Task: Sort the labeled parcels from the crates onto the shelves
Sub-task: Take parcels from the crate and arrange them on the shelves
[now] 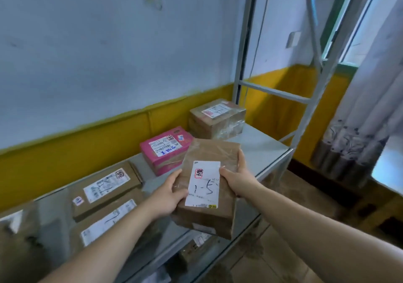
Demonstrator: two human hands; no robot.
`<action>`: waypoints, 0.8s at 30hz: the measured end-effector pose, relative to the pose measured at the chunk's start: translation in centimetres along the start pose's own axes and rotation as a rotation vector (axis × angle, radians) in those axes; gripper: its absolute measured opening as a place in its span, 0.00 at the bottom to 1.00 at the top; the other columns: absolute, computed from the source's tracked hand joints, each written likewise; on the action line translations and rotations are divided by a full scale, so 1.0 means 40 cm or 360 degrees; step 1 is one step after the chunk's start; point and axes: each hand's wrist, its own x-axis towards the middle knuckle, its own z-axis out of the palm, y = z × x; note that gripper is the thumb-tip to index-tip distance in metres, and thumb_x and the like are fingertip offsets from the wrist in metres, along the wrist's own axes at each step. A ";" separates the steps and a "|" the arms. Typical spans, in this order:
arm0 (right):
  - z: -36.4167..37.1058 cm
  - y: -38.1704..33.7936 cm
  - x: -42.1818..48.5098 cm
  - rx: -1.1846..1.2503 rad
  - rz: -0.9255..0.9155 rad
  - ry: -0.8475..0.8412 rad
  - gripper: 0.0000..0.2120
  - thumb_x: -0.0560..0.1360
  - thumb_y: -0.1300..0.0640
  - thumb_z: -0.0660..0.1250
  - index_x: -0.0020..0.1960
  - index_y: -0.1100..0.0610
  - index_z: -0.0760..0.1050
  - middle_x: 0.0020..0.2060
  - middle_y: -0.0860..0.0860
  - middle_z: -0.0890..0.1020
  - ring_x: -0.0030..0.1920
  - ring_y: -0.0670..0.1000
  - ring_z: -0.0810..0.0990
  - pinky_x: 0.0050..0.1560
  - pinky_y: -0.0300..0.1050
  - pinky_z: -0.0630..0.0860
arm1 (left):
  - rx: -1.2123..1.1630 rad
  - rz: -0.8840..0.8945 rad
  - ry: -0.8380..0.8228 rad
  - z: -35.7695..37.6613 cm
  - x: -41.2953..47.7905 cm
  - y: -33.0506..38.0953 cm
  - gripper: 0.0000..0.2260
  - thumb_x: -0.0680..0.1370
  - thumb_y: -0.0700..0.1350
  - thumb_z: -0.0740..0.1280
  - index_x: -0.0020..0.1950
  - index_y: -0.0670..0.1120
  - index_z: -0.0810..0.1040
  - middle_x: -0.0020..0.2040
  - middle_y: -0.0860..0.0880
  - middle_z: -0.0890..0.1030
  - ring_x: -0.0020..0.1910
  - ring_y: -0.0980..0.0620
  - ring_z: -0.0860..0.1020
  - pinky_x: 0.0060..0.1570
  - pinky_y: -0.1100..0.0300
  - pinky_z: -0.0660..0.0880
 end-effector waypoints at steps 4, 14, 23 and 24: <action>0.003 0.040 0.072 -0.0136 -0.0011 -0.0196 0.45 0.78 0.47 0.67 0.78 0.39 0.35 0.74 0.54 0.67 0.62 0.59 0.78 0.62 0.55 0.77 | -0.0001 -0.0119 0.0035 0.026 0.040 0.009 0.29 0.80 0.48 0.65 0.77 0.58 0.55 0.74 0.51 0.66 0.62 0.53 0.70 0.57 0.62 0.67; -0.089 0.048 0.207 -0.0782 -0.0473 -0.0467 0.35 0.77 0.42 0.65 0.78 0.49 0.55 0.75 0.58 0.58 0.72 0.63 0.64 0.70 0.51 0.63 | 0.0288 -0.0234 0.0534 0.103 0.070 0.052 0.20 0.81 0.46 0.63 0.73 0.51 0.68 0.74 0.54 0.66 0.70 0.53 0.67 0.66 0.56 0.66; -0.052 -0.001 0.298 -0.1418 -0.0820 -0.0527 0.34 0.78 0.33 0.53 0.80 0.44 0.51 0.80 0.54 0.50 0.78 0.60 0.48 0.76 0.56 0.54 | 0.0971 -0.0296 0.0218 0.165 0.030 0.043 0.33 0.80 0.65 0.52 0.79 0.56 0.41 0.78 0.55 0.35 0.77 0.51 0.34 0.74 0.44 0.39; -0.045 0.002 0.295 -0.1435 -0.0811 -0.0497 0.34 0.78 0.33 0.53 0.79 0.43 0.51 0.79 0.55 0.51 0.77 0.60 0.50 0.75 0.57 0.56 | 0.1010 -0.0299 0.0183 0.157 0.034 0.033 0.33 0.80 0.65 0.50 0.79 0.56 0.38 0.77 0.55 0.32 0.76 0.52 0.31 0.74 0.43 0.37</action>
